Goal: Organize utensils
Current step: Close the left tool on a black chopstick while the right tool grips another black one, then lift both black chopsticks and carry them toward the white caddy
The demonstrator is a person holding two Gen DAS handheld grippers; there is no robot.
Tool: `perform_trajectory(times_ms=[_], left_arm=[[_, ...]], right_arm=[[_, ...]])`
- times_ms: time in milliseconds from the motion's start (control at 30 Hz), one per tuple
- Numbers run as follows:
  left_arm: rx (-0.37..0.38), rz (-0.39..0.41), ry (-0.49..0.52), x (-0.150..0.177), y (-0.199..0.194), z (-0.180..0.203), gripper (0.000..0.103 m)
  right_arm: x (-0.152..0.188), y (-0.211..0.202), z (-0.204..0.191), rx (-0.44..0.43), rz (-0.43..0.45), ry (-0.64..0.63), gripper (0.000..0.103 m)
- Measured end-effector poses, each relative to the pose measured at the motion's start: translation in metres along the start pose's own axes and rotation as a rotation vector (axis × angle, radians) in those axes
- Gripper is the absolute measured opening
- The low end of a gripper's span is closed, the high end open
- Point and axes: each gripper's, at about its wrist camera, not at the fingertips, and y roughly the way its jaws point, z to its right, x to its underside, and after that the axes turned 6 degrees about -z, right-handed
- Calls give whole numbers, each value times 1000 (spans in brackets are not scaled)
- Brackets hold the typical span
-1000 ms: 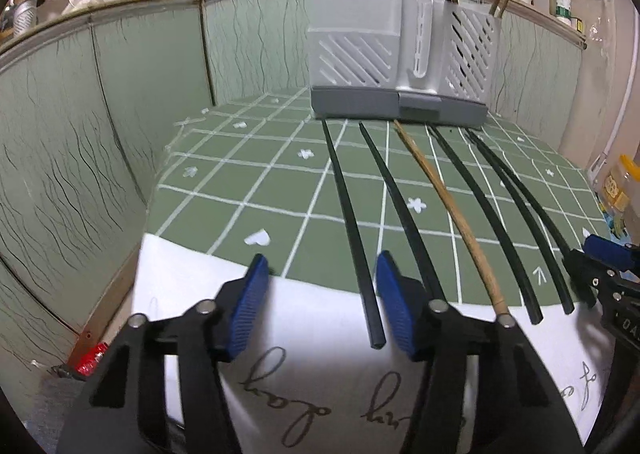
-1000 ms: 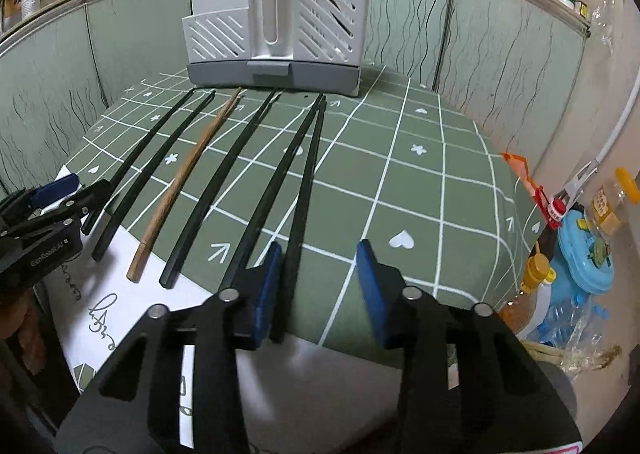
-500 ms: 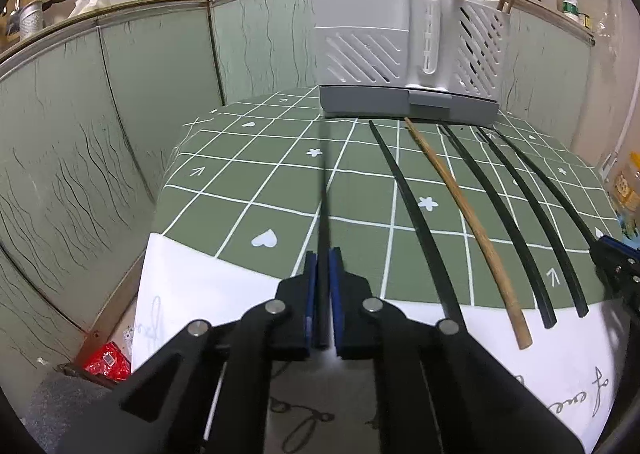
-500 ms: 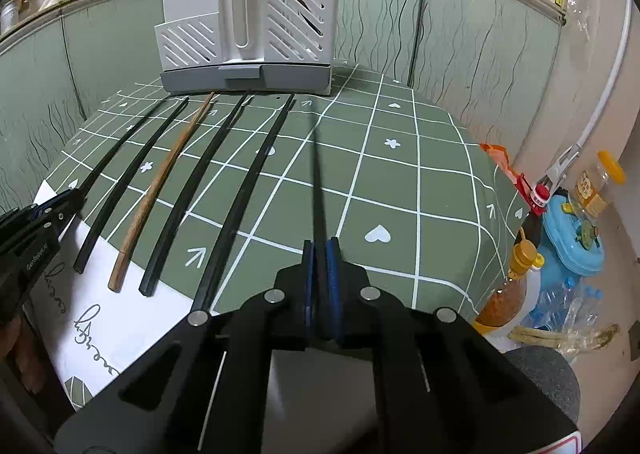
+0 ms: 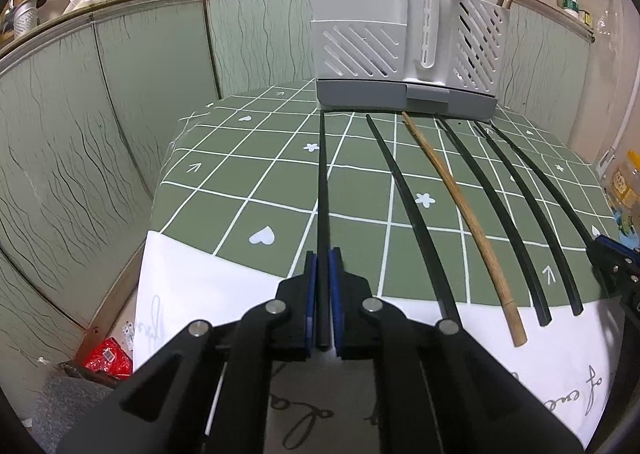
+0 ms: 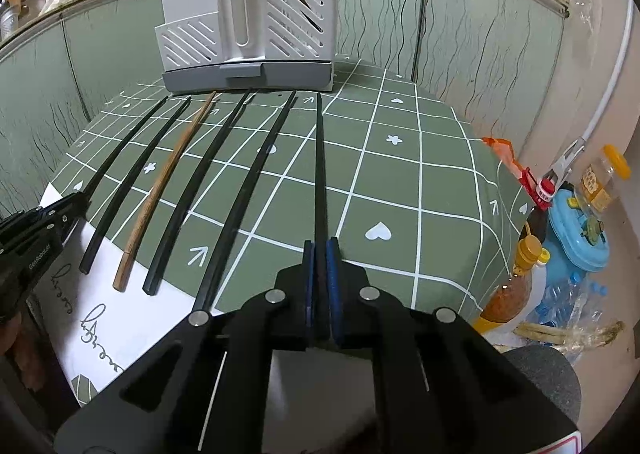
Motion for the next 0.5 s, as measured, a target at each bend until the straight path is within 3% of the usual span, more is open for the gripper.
perform_trajectory(times_ms=[167,500], left_arm=[[35,-23,-13,-2,0,-3,8],[98,9,-20,-8,-23,-9,8]], right_arm=[[-1,-4,2,-17,5,4,6],[-9,-29,9,-41,38,2,6]])
